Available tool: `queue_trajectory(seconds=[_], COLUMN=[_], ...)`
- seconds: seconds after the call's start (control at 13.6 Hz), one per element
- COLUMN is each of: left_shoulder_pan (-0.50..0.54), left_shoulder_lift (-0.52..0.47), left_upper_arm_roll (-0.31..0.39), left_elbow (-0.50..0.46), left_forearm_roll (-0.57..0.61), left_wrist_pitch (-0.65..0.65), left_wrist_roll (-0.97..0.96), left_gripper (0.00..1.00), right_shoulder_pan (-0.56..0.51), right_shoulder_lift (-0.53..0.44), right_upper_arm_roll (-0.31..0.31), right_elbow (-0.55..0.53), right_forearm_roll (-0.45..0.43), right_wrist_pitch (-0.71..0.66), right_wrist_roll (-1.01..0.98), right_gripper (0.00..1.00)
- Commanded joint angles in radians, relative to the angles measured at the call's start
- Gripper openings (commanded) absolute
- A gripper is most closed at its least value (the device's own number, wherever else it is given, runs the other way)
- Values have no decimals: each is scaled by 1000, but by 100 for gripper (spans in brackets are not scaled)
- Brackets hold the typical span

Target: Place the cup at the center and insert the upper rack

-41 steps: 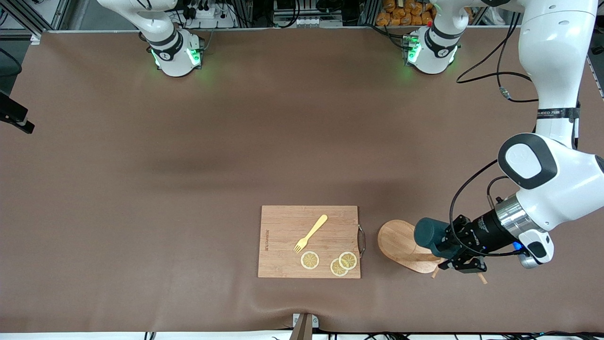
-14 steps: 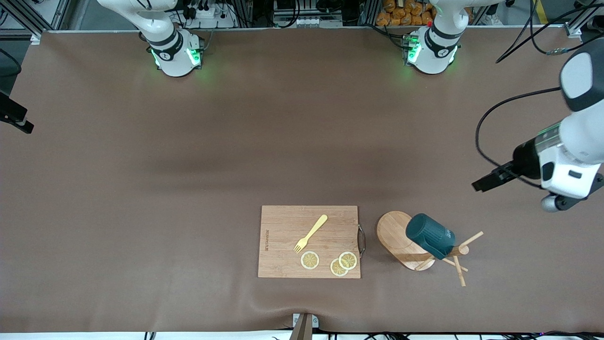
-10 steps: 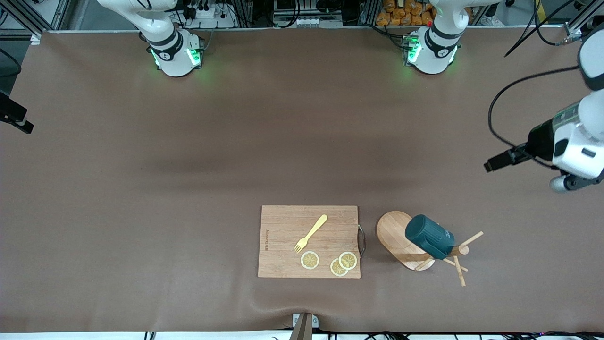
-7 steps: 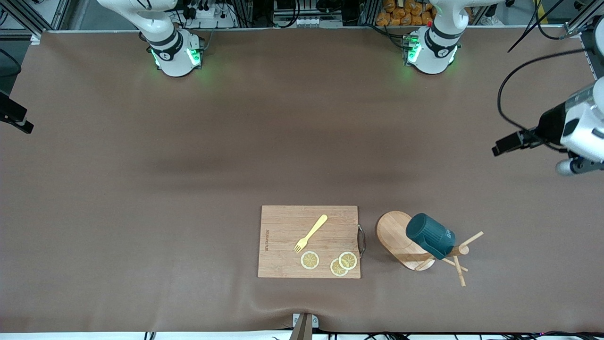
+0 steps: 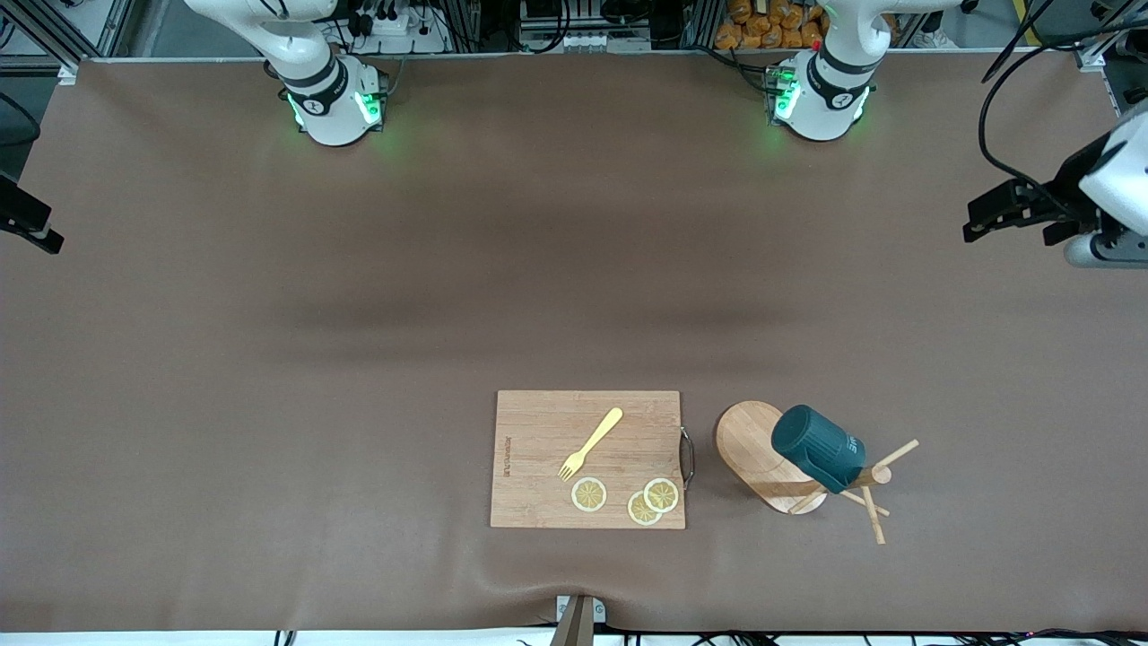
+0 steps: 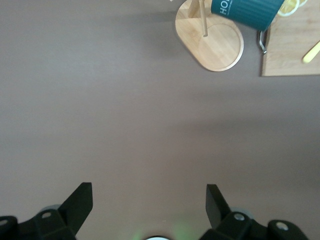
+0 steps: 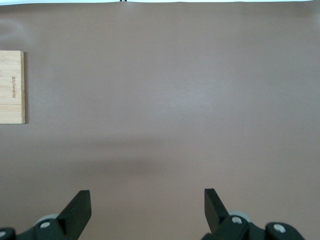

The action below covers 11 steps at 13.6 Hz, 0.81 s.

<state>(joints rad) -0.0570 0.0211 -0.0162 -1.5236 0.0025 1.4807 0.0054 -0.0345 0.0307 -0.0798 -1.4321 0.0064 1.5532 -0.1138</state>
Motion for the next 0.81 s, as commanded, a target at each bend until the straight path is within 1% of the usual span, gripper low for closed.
queue_trajectory(seconds=[0.0,0.15,0.22,0.44,0.73], left_shoulder_pan=[-38,-76,-76,-63,-63], left_shoulder_lift=[-43,-36,-38,-38,-46], left_upper_arm_roll=[2,9,1,7,9], left_elbow=[3,29,31,48,48], left_forearm_roll=[34,28,25,-13,-15], left_wrist_pitch=[-51,-100,-102,-117,-141], left_wrist_roll=[28,25,15,1,-38], left_gripper=[100,100,100,100,100], right_shoulder_pan=[7,5,5,5,5], right_shoulder_lift=[5,5,5,5,5], right_upper_arm_roll=[-5,-5,-5,-5,-5], right_elbow=[19,19,19,19,19], right_forearm_roll=[-11,-9,-11,-11,-11], right_wrist_pitch=[-15,-13,-15,-13,-15], right_wrist_roll=[-6,-6,-6,-6,-6], right_gripper=[100,100,100,100,100])
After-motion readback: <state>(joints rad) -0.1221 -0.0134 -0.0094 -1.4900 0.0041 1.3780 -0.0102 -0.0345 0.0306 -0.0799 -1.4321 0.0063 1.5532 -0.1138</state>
